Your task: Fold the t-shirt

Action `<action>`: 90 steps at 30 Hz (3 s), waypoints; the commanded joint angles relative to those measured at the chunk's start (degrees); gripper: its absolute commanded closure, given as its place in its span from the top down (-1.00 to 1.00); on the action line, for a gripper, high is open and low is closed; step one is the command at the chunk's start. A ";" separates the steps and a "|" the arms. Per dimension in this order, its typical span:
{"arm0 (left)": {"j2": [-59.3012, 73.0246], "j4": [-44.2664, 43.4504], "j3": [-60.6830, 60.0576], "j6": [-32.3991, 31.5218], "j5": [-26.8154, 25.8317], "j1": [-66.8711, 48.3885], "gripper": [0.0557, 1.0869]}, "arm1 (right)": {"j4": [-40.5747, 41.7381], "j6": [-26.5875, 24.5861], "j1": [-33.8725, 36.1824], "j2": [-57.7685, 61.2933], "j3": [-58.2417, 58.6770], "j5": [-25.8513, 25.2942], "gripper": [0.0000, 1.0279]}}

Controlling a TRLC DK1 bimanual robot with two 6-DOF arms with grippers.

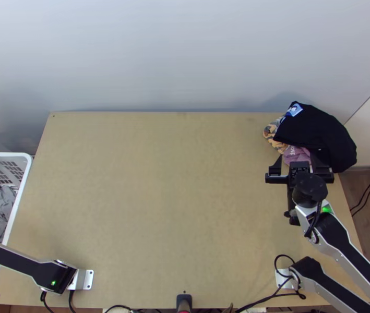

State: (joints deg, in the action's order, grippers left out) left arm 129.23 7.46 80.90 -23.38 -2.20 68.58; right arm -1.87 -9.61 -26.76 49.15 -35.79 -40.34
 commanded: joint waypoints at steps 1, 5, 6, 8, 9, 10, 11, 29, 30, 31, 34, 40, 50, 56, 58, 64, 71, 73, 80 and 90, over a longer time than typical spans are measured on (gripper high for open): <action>10.96 2.29 6.55 0.17 1.76 -0.20 0.90 | 0.02 -2.35 0.22 1.92 -0.51 -0.62 0.91; 13.59 4.05 7.69 0.35 3.34 -1.08 0.90 | 0.55 -3.31 0.31 2.71 -0.24 -0.71 0.91; 14.12 4.14 7.78 0.35 3.51 -1.34 0.90 | 0.99 -3.67 0.31 2.97 -0.24 -0.71 0.91; 14.82 4.49 8.13 0.26 3.78 -1.34 0.90 | 2.13 -4.54 0.22 3.41 -0.16 -0.62 0.91; 15.35 5.02 8.48 0.08 3.78 -1.43 0.89 | 2.40 -4.81 0.22 3.68 -0.16 -0.62 0.91; 15.88 5.98 9.01 0.00 3.78 -1.60 0.89 | 2.75 -5.07 0.22 4.03 -0.24 -0.62 0.91; 16.32 6.69 9.45 -0.18 3.95 -1.78 0.81 | 3.36 -5.51 0.13 4.20 -0.16 -0.62 0.91; 8.50 8.44 7.16 4.39 6.59 -1.08 -0.92 | 7.05 -7.71 -1.19 8.42 -3.58 -0.62 0.91; 6.65 8.36 6.55 4.39 5.10 -0.72 -0.92 | 6.97 -7.71 -1.19 8.69 -4.29 -0.71 0.91; 4.72 8.53 6.02 4.39 3.95 -0.46 -0.92 | 6.88 -7.62 -1.01 8.86 -4.81 -0.80 0.91; -2.67 8.80 3.91 4.39 1.76 -0.20 -0.92 | 6.61 -7.01 -0.31 8.69 -5.52 -0.88 0.91; -19.10 12.66 2.86 2.99 -6.50 -0.99 -0.92 | 6.61 -4.90 1.10 6.14 -4.46 -0.80 0.91; -40.81 26.11 11.03 3.25 -14.50 -3.98 -0.92 | 8.37 -4.72 3.56 4.91 -0.60 -0.53 0.91; -54.17 32.70 13.75 4.13 -18.55 -11.27 -0.92 | 8.55 -4.98 3.74 5.43 -2.35 -0.62 0.91; -58.30 35.25 13.75 4.39 -18.55 -15.84 -0.92 | 7.93 -5.16 3.74 5.43 -3.41 -0.71 0.91; -66.56 45.01 12.79 2.81 -17.67 -38.52 -0.92 | 0.20 -1.20 3.74 4.56 -7.54 -0.71 0.91; -66.21 45.01 8.31 -1.58 0.18 -78.68 -0.92 | -5.34 0.64 2.95 2.18 -11.58 -0.62 0.91; -64.28 44.92 7.60 -1.94 2.72 -87.30 -0.92 | -5.51 0.73 3.03 2.01 -12.02 -0.71 0.91; -56.37 42.99 5.14 -0.44 7.65 -110.68 -0.92 | -9.03 2.22 4.09 1.83 -13.43 -0.80 0.91; -39.23 35.95 13.67 -0.97 8.61 -130.80 0.34 | -12.46 4.07 8.39 1.66 -14.04 -0.71 0.91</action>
State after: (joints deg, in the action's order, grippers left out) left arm 79.85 46.48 88.07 -24.01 5.30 -48.62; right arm -12.12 -6.61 -20.51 51.05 -49.45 -41.12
